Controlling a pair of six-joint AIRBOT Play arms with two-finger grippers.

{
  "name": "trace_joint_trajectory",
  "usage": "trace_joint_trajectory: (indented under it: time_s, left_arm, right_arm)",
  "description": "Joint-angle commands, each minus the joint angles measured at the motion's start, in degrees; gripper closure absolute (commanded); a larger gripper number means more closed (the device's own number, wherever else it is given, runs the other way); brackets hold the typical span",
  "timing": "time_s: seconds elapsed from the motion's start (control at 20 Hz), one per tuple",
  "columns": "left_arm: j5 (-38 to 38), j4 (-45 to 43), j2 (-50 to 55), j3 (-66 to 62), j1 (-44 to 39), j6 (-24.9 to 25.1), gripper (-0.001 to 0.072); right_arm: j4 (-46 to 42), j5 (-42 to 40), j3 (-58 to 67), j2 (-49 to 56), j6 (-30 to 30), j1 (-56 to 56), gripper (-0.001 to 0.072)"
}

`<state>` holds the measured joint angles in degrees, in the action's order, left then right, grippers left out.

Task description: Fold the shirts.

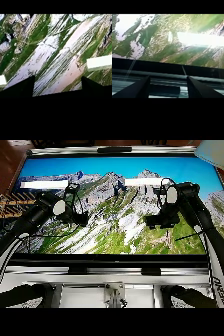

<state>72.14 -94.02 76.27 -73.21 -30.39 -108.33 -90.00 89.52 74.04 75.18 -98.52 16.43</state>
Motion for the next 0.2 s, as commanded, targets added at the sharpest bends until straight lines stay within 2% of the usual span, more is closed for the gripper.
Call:
trace_joint_trajectory:
  time_s: [0.0, 0.15]
  left_arm:
    - [-0.13, 0.00, 0.00, 0.04, 0.02, 1.40, 0.0001]
    - [-0.13, 0.00, 0.00, 0.04, 0.02, 1.40, 0.0001]
  right_arm:
    - [0.00, 0.00, 0.04, 0.07, 0.00, 0.17, 0.0137]
    - [0.00, 0.00, 0.04, 0.07, 0.00, 0.17, 0.0137]
